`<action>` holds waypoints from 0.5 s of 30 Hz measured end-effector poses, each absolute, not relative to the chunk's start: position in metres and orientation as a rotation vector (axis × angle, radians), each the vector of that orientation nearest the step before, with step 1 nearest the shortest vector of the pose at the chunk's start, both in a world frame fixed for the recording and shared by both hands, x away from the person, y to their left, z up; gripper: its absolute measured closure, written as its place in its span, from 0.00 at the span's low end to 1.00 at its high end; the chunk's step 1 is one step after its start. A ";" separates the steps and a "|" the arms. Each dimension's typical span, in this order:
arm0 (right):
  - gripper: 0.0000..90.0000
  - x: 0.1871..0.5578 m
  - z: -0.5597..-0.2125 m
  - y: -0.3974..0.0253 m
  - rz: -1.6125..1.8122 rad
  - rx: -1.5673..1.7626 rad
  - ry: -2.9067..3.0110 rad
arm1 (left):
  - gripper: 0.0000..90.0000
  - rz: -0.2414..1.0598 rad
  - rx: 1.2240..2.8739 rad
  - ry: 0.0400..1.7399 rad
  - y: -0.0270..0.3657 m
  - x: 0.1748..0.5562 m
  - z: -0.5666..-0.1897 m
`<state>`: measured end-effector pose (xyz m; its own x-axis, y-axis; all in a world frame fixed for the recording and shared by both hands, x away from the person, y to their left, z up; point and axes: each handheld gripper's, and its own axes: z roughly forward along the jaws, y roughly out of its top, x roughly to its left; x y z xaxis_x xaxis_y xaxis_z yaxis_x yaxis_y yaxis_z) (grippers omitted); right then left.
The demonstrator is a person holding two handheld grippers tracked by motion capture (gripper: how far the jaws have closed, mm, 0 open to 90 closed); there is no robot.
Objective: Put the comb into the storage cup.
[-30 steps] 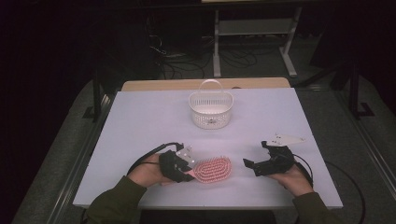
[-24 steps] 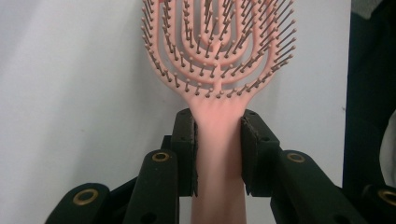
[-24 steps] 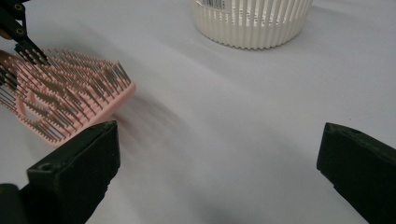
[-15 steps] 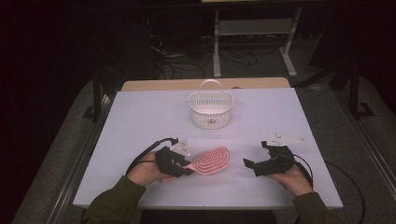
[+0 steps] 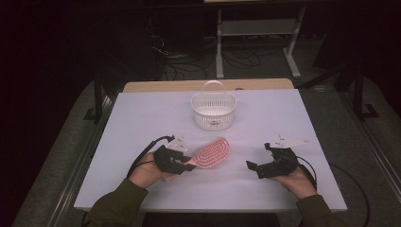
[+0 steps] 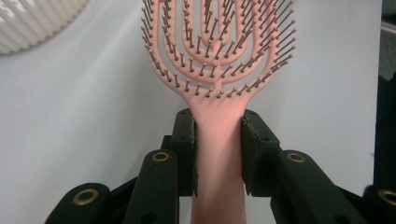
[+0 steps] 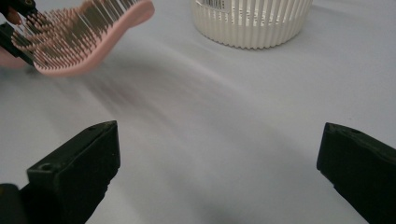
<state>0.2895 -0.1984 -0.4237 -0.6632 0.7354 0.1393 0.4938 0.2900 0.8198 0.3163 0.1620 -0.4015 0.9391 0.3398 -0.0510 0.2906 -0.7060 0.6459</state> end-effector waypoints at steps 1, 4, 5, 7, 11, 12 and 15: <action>0.00 0.290 -0.424 -0.198 1.310 1.127 2.296 | 0.78 0.095 2.381 0.451 0.163 0.317 -0.401; 0.00 0.289 -0.423 -0.199 1.314 1.130 2.290 | 0.78 0.093 2.335 0.468 0.166 0.318 -0.397; 0.00 0.289 -0.423 -0.199 1.313 1.130 2.289 | 0.78 0.097 2.324 0.470 0.167 0.318 -0.396; 0.00 0.289 -0.423 -0.199 1.313 1.130 2.287 | 0.78 0.113 2.298 0.483 0.169 0.319 -0.394; 0.00 0.289 -0.423 -0.199 1.313 1.129 2.285 | 0.78 0.147 2.265 0.502 0.171 0.320 -0.392; 0.00 0.289 -0.423 -0.199 1.313 1.130 2.284 | 0.78 0.151 2.258 0.506 0.171 0.321 -0.392; 0.00 0.290 -0.423 -0.199 1.327 1.134 2.277 | 0.78 0.165 2.242 0.511 0.172 0.323 -0.392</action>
